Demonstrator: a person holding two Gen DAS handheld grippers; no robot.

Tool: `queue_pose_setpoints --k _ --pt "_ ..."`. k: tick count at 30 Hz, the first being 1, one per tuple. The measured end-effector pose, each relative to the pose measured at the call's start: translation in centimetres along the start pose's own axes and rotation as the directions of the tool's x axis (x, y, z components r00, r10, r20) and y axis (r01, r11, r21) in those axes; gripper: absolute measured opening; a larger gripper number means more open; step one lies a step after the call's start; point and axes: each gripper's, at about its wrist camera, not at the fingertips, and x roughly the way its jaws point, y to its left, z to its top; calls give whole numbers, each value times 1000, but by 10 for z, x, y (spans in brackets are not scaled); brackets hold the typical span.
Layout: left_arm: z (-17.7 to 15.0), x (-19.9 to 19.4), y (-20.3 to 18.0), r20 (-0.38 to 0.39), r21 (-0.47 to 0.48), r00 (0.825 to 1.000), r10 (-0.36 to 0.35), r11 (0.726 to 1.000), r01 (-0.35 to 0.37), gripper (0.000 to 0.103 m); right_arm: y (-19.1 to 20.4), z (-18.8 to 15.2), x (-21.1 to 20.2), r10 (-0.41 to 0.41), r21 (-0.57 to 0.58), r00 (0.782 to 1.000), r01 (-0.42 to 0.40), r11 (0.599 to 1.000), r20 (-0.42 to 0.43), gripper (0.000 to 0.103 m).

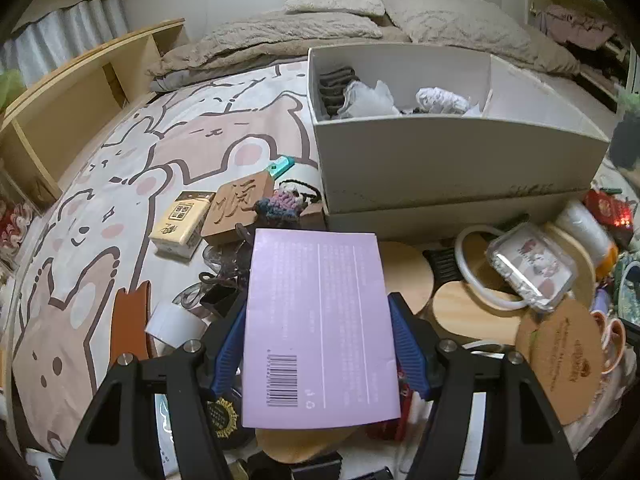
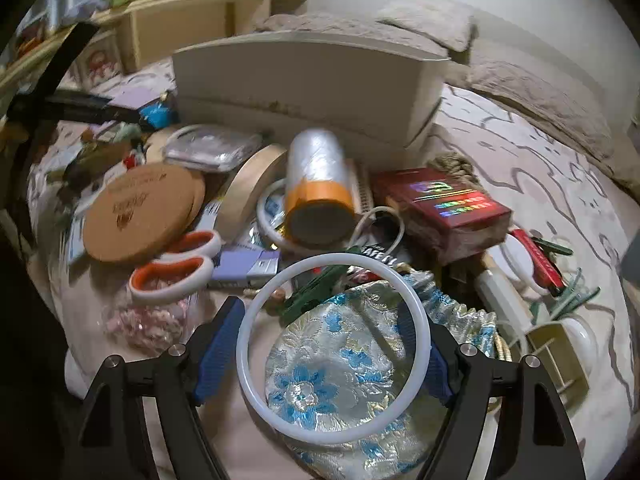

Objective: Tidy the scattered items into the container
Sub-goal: 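Lift the lilac booklet with left gripper and carry it over the white box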

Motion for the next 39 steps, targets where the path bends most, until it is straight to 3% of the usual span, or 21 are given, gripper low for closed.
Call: queue_pose_setpoints --k 10,22,39 --pt "-1 -25 0 49 -27 997 -56 998 57 67 3 3 -19 -24 139 998 15 990 64 80" --pt "-1 -48 -1 100 -24 990 -95 995 98 67 12 22 -42 -32 181 985 1 984 169 80" --pt "40 -77 2 203 -7 972 -123 992 127 67 12 89 -84 10 121 955 -48 991 298 80"
